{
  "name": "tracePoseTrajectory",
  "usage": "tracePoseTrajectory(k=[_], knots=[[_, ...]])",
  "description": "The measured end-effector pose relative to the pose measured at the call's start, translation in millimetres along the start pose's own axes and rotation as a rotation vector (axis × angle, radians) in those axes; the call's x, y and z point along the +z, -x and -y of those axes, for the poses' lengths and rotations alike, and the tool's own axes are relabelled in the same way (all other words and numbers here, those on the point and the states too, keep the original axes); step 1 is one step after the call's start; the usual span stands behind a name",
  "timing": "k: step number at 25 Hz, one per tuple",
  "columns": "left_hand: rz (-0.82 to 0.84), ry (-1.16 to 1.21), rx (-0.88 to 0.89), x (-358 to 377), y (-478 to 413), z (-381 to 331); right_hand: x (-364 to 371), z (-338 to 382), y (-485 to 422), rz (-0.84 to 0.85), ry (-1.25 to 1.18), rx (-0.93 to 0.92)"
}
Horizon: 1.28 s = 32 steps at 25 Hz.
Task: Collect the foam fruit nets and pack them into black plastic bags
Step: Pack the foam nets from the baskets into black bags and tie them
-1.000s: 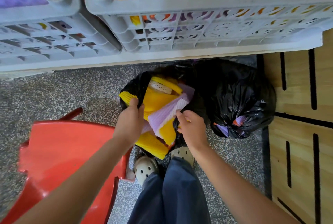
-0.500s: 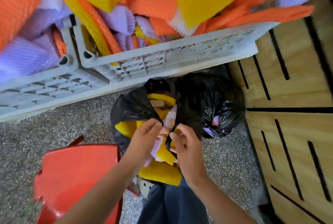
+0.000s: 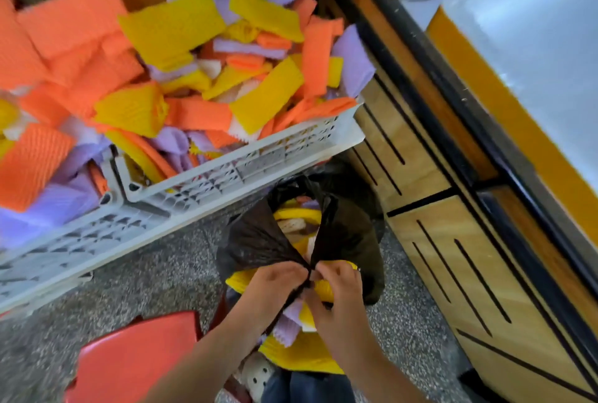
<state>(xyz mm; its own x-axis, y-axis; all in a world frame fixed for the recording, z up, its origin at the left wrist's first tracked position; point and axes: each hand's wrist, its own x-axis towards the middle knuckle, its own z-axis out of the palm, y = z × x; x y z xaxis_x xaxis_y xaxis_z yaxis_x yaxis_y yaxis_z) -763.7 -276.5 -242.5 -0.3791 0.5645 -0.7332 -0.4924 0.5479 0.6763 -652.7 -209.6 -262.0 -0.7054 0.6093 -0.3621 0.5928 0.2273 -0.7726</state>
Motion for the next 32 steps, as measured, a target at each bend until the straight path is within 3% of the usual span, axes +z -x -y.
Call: tracePoseTrajectory(k=[4,8,11,15,17,20,22,26,29,32], knots=[[0.036,-0.262,0.028,17,-1,-32,-46,9,-3,0.167,-0.586,0.233],[0.137,-0.625,0.149,29,0,-51,-72,12,-9,0.261,-0.641,0.181],[0.168,-0.701,0.217,37,4,-59,-85,6,-6,0.343,-0.682,0.174],[0.216,-0.690,0.297,50,12,-72,-91,0,1,0.351,-0.922,0.160],[0.286,-0.761,0.310,49,12,-74,-92,-2,3,0.383,-0.759,0.135],[0.343,-0.968,0.408,38,11,-69,-92,-7,2,0.357,-0.294,0.026],[0.305,-0.983,0.470,32,11,-65,-88,-7,4,0.250,-0.238,-0.041],[0.225,-0.620,0.346,30,10,-68,-81,-11,4,0.058,-0.278,-0.068],[0.231,-0.385,0.136,22,8,-61,-81,-18,4,0.002,-0.128,-0.131],[0.200,-0.291,0.123,8,4,-51,-79,-25,14,-0.005,-0.049,-0.171]])
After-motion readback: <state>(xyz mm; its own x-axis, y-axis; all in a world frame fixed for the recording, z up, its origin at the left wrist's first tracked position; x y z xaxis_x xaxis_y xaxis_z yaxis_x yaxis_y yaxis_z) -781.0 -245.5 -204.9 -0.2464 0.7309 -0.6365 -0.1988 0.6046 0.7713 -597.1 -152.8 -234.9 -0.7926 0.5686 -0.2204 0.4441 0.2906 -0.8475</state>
